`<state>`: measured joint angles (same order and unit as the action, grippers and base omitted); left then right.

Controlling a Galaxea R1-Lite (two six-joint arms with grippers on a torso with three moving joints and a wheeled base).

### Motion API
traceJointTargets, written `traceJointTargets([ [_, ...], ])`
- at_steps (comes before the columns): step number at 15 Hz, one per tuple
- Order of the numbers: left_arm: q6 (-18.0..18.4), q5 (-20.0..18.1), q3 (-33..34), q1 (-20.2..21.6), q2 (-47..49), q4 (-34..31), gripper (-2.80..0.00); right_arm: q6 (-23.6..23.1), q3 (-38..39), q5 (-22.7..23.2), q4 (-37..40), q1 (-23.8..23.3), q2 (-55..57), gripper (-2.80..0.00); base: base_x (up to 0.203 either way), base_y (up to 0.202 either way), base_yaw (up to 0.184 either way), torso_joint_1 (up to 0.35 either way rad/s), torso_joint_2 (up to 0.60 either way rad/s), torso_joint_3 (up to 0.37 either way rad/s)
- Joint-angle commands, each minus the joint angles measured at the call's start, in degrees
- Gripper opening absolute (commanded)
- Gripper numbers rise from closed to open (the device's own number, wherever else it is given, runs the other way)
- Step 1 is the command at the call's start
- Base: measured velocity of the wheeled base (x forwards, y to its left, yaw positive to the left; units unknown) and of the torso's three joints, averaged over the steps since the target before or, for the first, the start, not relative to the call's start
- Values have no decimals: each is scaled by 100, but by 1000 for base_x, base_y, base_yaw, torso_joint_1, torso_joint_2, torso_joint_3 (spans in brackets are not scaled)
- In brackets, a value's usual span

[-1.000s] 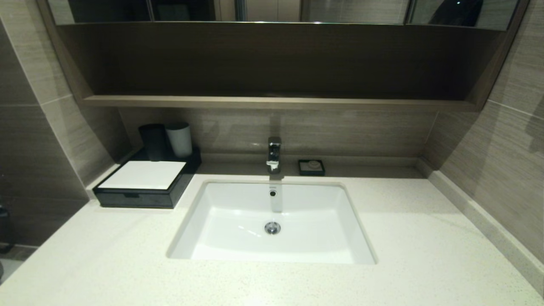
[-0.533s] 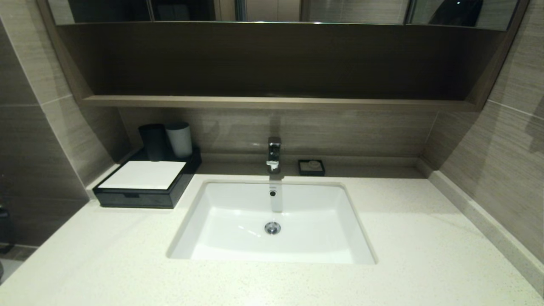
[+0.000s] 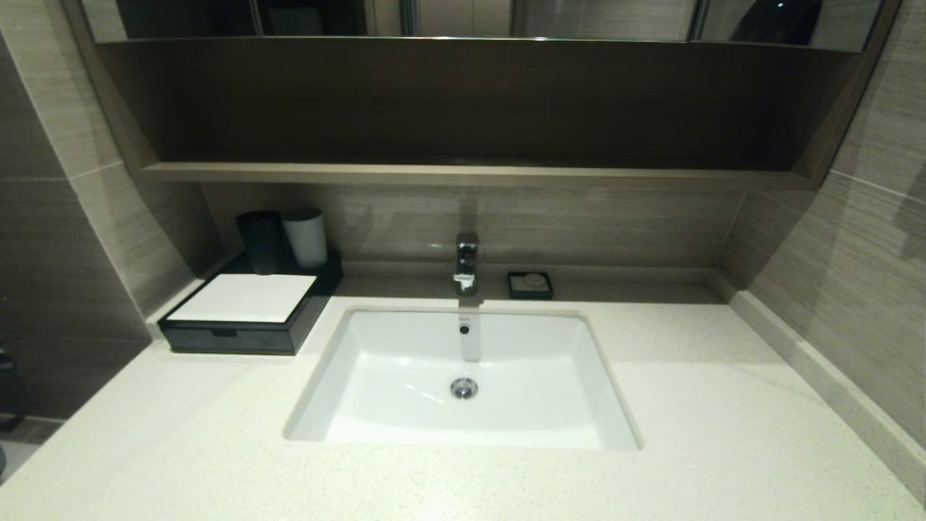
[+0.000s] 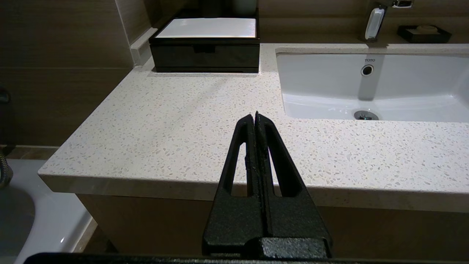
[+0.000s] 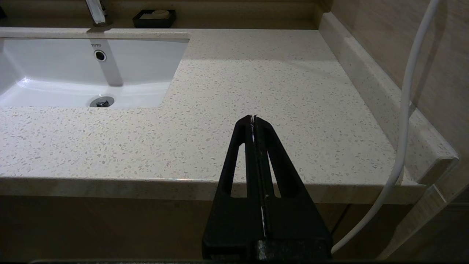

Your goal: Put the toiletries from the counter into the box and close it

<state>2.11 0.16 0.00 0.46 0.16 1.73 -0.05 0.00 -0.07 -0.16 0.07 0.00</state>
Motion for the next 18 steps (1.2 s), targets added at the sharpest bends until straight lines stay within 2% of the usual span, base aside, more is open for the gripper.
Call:
traceJointTargets([
  [1,0,2,114,-2,2,3,-280,-4,9,-1,-2,1,-9,-280,0,0,0,0,0,0],
  [18,0,2,114,-2,2,3,-280,5,9,-1,-2,1,-8,-280,0,0,0,0,0,0],
])
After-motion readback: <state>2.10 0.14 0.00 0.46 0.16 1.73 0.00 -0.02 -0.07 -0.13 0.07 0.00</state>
